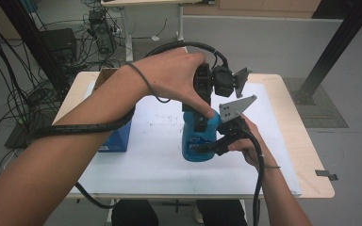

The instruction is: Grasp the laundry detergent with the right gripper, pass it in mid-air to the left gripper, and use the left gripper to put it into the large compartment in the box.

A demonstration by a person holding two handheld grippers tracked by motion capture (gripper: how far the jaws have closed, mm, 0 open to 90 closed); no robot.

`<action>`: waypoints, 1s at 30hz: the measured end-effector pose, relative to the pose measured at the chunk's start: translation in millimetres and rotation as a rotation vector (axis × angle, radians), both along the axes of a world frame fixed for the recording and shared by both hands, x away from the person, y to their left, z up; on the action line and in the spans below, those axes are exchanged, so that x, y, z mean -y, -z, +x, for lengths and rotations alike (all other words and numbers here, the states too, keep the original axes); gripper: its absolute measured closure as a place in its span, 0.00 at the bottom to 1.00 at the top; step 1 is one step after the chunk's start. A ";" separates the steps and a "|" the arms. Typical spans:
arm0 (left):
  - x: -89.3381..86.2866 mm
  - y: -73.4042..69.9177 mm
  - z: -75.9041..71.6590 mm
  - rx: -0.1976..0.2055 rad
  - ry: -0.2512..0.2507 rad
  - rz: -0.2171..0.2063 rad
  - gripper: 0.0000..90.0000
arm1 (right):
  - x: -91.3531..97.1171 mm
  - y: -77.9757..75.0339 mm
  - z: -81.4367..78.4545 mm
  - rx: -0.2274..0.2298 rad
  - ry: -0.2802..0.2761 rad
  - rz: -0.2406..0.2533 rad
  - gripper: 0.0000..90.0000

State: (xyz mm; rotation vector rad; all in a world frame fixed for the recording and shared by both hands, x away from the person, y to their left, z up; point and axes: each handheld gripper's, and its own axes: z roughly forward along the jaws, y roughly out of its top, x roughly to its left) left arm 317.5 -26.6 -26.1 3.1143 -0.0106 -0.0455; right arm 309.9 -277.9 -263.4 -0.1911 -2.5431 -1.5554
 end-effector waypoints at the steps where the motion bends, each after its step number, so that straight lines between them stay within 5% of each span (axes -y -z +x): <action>1: -0.4 1.2 0.0 -0.001 -0.001 -0.003 0.05 | 0.1 0.1 0.1 0.001 -0.001 0.002 0.47; 30: 10.3 29.5 -1.2 -0.004 0.004 0.031 0.06 | -0.7 -2.6 -2.3 0.008 -0.003 -0.001 0.47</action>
